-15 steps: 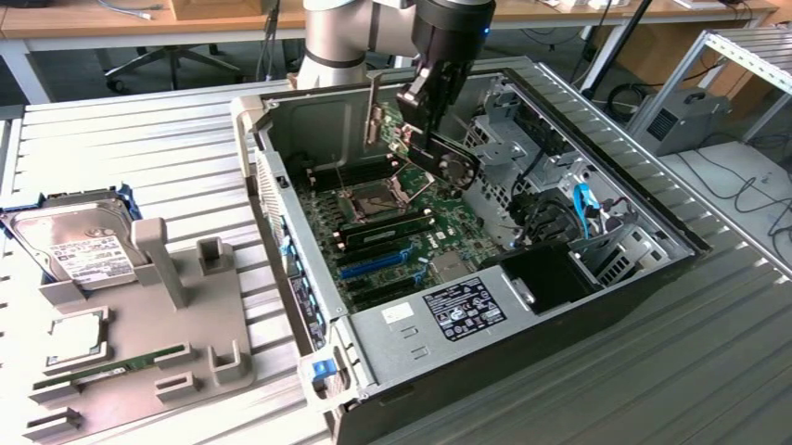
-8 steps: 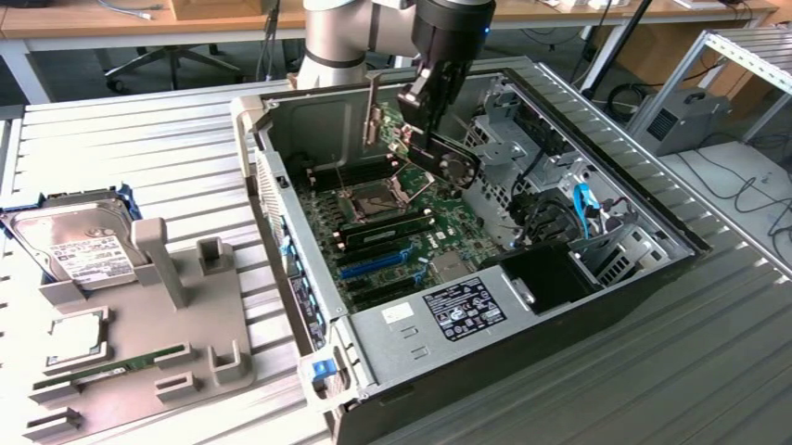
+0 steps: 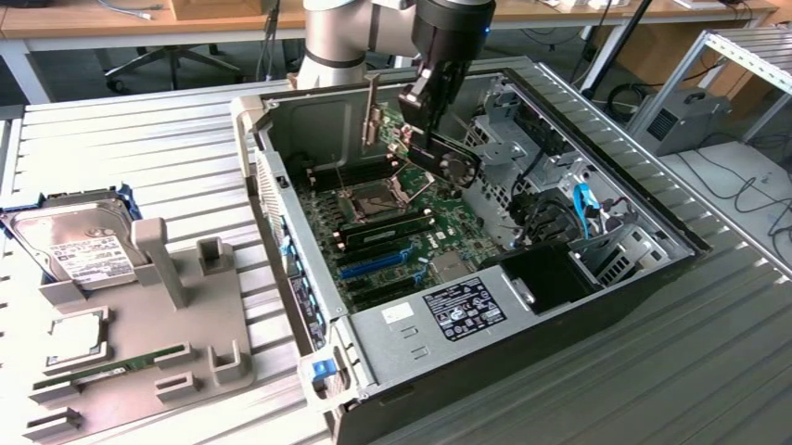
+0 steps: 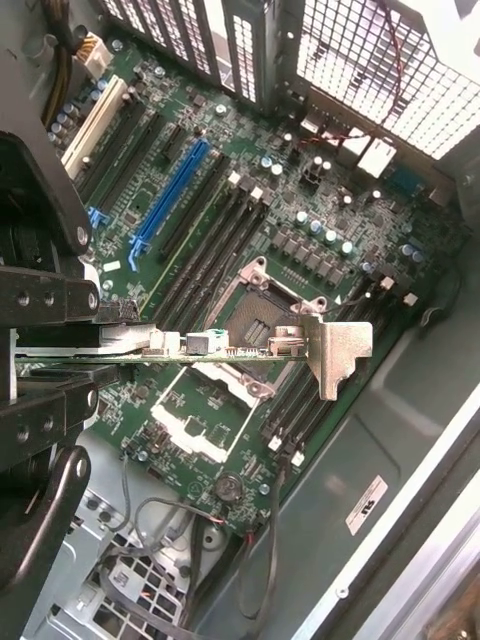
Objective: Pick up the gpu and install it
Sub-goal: 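Insert the gpu into the slot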
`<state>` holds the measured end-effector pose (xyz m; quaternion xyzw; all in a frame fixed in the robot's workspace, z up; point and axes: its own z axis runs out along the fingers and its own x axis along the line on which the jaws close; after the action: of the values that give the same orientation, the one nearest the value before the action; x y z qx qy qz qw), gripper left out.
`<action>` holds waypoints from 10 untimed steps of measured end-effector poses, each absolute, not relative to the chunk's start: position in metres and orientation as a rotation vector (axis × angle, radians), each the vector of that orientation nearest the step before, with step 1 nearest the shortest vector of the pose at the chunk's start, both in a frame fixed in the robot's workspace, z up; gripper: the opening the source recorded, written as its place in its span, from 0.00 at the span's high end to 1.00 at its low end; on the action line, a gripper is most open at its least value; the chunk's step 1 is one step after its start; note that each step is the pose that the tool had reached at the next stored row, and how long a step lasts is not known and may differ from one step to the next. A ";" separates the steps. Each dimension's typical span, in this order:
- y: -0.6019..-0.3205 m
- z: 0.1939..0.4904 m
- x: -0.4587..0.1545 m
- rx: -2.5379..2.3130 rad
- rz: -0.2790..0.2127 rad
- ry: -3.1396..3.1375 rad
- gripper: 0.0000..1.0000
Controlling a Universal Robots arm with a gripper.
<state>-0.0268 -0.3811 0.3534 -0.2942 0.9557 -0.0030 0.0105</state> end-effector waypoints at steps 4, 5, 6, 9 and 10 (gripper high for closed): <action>-0.381 0.353 -0.027 -0.937 -0.009 2.977 0.74; -0.381 0.353 -0.027 -0.941 -0.009 2.975 0.74; -0.381 0.353 -0.027 -0.945 -0.009 2.974 0.74; -0.381 0.353 -0.027 -0.957 -0.009 2.970 0.74; -0.381 0.353 -0.027 -0.961 -0.009 2.969 0.74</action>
<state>-0.0268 -0.3811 0.3534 -0.3080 0.9513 -0.0028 0.0105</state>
